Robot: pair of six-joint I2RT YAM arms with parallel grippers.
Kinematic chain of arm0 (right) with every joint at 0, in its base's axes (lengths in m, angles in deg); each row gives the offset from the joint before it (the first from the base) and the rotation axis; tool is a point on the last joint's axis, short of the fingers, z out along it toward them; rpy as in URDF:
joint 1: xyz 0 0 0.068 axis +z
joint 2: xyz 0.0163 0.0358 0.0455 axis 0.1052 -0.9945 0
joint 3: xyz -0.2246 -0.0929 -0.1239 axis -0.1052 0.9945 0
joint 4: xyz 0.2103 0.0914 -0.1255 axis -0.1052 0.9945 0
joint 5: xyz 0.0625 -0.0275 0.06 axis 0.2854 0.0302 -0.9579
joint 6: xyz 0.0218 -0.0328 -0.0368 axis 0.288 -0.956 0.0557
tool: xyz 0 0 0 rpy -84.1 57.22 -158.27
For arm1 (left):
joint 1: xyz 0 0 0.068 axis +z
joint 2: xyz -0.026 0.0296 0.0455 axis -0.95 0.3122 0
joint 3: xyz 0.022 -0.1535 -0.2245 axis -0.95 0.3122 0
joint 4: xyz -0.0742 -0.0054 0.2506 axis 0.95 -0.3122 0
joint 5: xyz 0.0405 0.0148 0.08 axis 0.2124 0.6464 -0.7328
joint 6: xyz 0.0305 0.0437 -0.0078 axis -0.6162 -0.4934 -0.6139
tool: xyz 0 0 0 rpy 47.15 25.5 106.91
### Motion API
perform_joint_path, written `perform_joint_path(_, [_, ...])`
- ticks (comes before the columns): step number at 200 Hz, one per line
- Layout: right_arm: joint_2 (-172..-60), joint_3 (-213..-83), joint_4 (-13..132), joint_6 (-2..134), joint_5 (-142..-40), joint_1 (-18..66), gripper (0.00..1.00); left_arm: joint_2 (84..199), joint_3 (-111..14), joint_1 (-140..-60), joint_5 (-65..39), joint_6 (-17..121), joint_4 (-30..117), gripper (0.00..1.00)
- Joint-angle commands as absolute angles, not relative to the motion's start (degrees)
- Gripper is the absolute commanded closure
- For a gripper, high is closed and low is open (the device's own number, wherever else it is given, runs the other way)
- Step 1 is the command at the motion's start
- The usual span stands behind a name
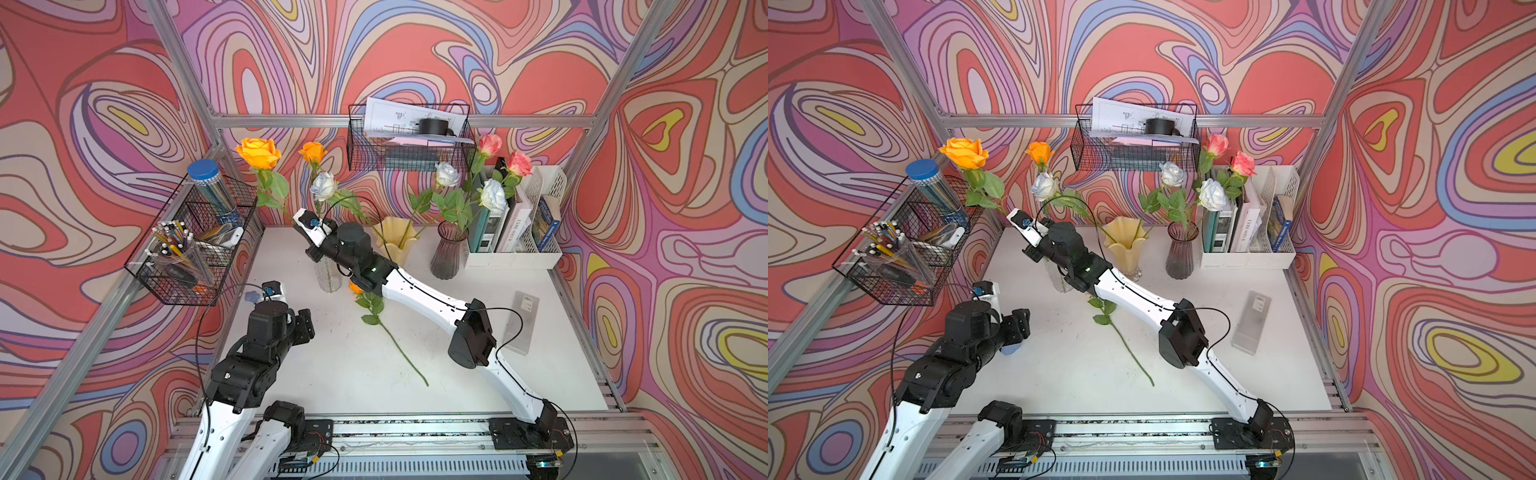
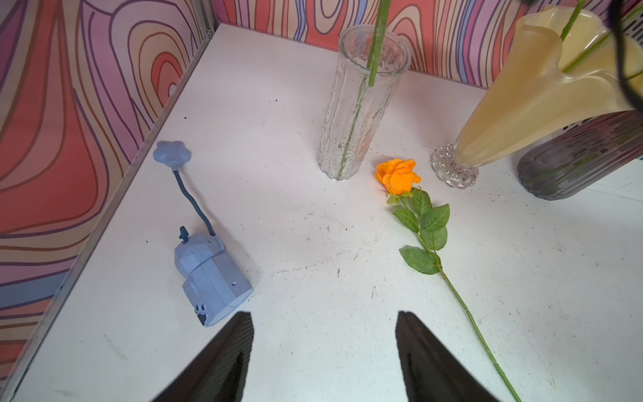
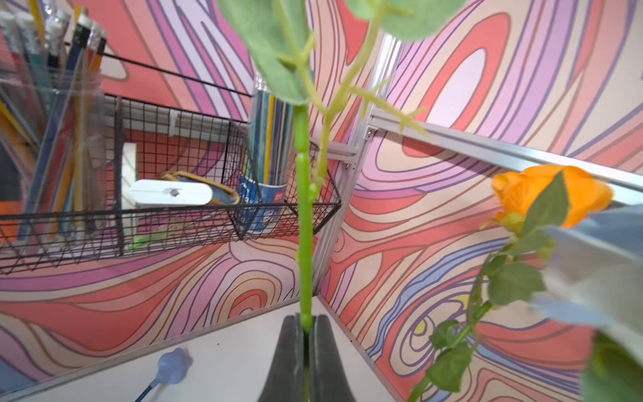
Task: Arrange the flowers in different vases according to their colors
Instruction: Insert the flower into the vase.
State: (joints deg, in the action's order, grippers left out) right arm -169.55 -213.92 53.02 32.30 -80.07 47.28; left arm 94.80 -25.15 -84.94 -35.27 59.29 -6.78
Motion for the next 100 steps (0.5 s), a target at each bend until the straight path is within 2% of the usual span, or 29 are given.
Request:
perform_joint_path(1, [-168.2,-215.5,49.4,32.8,-80.3,47.2,1.00,96.6,-22.5,-84.7,-33.2,65.4,-4.6,0.29])
perform_joint_path(36, [-168.4,-216.6,49.2,32.6,-80.8,46.5,1.00,96.3,-13.7,-84.7,-28.9,72.5,2.4,0.29])
perform_joint_path(100, [-170.8,-214.5,47.8,32.5,-81.3,45.6,1.00,94.8,-8.6,-84.7,-30.8,73.2,6.4,0.29])
